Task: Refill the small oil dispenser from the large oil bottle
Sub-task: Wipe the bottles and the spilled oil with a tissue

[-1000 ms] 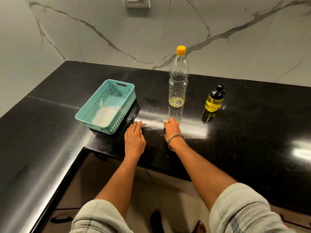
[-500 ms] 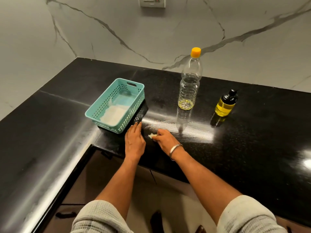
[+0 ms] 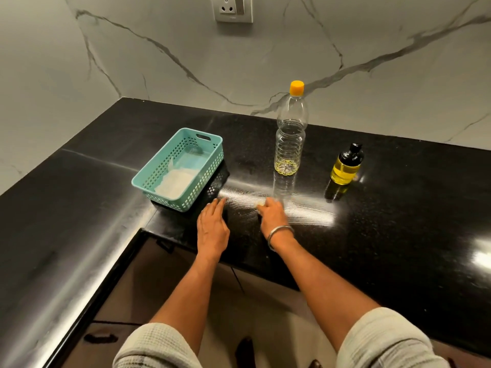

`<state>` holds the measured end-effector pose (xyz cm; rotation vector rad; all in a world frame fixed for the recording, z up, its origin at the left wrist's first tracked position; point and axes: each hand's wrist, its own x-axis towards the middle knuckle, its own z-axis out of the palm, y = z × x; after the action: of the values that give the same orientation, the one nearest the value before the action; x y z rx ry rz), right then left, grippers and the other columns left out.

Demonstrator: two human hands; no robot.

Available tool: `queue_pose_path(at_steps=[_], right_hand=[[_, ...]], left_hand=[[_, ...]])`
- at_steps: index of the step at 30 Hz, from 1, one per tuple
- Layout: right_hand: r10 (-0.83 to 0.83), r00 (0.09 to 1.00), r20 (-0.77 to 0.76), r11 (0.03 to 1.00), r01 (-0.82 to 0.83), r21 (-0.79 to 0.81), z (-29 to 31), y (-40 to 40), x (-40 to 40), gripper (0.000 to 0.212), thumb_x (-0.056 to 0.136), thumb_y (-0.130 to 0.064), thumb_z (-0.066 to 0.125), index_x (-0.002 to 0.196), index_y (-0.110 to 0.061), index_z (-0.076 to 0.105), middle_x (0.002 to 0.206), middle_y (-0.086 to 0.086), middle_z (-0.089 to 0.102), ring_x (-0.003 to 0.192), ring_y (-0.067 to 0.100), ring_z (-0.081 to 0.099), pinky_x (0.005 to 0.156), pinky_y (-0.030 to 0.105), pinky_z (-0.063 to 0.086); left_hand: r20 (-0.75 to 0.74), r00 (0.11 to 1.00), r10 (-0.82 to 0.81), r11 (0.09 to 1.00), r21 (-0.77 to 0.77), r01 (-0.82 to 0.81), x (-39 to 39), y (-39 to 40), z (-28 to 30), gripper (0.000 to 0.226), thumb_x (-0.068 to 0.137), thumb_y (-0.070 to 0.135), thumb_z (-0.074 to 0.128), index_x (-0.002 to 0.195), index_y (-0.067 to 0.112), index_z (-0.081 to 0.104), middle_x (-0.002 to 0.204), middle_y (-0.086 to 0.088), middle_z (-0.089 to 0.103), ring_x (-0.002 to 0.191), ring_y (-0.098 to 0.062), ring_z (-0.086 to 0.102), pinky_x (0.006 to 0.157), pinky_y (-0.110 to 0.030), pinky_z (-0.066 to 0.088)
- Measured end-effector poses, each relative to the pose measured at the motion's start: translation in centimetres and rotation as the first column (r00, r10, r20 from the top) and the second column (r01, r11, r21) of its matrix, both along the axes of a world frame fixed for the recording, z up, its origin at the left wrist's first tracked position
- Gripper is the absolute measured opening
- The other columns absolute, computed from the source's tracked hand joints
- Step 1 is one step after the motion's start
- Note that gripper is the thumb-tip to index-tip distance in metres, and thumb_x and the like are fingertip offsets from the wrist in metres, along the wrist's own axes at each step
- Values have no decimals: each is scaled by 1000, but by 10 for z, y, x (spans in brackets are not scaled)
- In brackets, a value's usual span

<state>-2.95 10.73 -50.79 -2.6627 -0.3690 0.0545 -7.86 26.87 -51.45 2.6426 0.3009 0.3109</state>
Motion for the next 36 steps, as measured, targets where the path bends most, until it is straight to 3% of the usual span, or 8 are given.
queue_pose_path(at_steps=[5, 9, 16, 24, 30, 36], right_hand=[[170, 985, -6, 985, -169, 44, -8, 21, -25, 22, 86, 1, 56, 105, -4, 66, 108, 12, 52, 104, 32, 48, 82, 33, 41], [172, 985, 10, 985, -172, 32, -8, -9, -28, 25, 84, 2, 58, 108, -3, 63, 112, 14, 54, 108, 32, 49, 92, 34, 40], [58, 998, -15, 998, -59, -18, -2, -88, -37, 29, 88, 1, 52, 115, -4, 59, 119, 13, 52, 115, 29, 47, 99, 33, 37], [-159, 987, 11, 982, 157, 107, 11, -163, -68, 18, 90, -5, 52, 106, -10, 57, 113, 9, 51, 106, 25, 51, 94, 32, 43], [-290, 955, 65, 950, 278, 144, 30, -202, -90, 23, 88, -4, 52, 110, -9, 58, 113, 12, 47, 98, 28, 54, 91, 38, 46], [-468, 883, 39, 873, 455, 177, 44, -242, -135, 25, 94, -8, 47, 116, -5, 57, 120, 15, 49, 104, 30, 54, 90, 36, 45]], left_hand=[[3, 999, 33, 999, 43, -33, -5, -1, 4, 54, 92, 1, 41, 145, 15, 43, 148, -8, 43, 138, -25, 36, 115, -41, 26], [10, 1000, 16, 999, 43, -17, -8, -23, 7, 54, 93, 1, 40, 145, 14, 42, 149, -7, 42, 140, -24, 34, 117, -40, 24], [22, 998, -62, 998, 31, 61, -17, -93, 10, 52, 93, 2, 41, 144, 14, 44, 148, -7, 43, 138, -23, 36, 116, -41, 25], [31, 975, -220, 975, 30, 220, -28, -161, 15, 54, 93, 3, 43, 145, 16, 42, 149, -7, 41, 139, -23, 34, 116, -41, 26], [48, 929, -368, 929, 64, 364, -29, -199, 25, 52, 94, 6, 44, 146, 15, 40, 148, -8, 42, 138, -25, 35, 116, -42, 25], [74, 843, -532, 846, 86, 526, -48, -245, 25, 48, 96, 10, 43, 144, 14, 43, 147, -10, 44, 138, -27, 35, 116, -43, 25]])
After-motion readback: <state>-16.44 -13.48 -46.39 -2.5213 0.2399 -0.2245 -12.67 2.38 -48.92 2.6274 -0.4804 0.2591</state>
